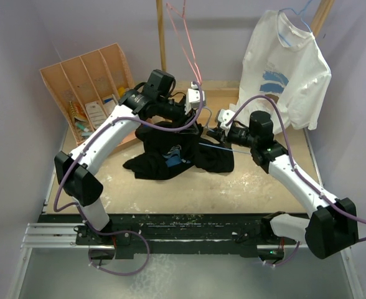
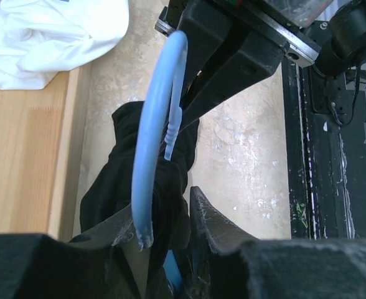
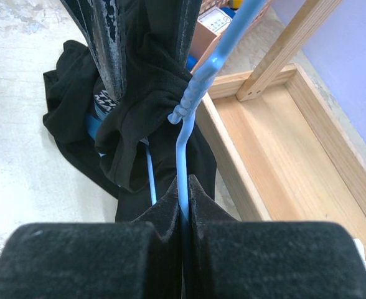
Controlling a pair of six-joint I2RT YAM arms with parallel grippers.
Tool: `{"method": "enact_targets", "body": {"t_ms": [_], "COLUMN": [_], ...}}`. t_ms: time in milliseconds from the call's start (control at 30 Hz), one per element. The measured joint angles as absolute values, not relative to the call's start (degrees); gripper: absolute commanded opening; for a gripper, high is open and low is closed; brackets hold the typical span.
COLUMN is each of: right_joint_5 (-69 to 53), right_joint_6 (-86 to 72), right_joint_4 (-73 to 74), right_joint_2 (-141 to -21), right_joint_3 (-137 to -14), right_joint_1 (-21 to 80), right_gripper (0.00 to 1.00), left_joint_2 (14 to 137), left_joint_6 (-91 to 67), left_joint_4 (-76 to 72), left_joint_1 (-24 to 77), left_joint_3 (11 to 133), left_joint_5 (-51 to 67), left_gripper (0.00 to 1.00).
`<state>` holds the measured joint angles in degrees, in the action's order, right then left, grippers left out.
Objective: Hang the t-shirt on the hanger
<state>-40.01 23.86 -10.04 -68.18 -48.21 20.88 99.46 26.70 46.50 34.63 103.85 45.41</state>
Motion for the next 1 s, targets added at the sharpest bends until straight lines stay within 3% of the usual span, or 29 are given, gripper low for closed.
{"method": "enact_targets", "body": {"t_ms": [200,1000], "right_joint_5": [-40.6,-42.7], "right_joint_6": [23.9,23.3], "right_joint_4": [-10.3,-12.4], "right_joint_2": [-67.5,-67.5], "right_joint_3": [-47.9,-47.3], "right_joint_1": [20.9,20.9], "right_gripper": [0.0,0.0], "left_joint_2": [99.5,100.5], "left_joint_6": [27.9,29.6], "left_joint_4": [46.4,47.5], "left_joint_1": [34.6,34.6], "left_joint_3": [103.5,103.5], "left_joint_5": [46.0,48.8], "left_gripper": [0.43,0.39]}}
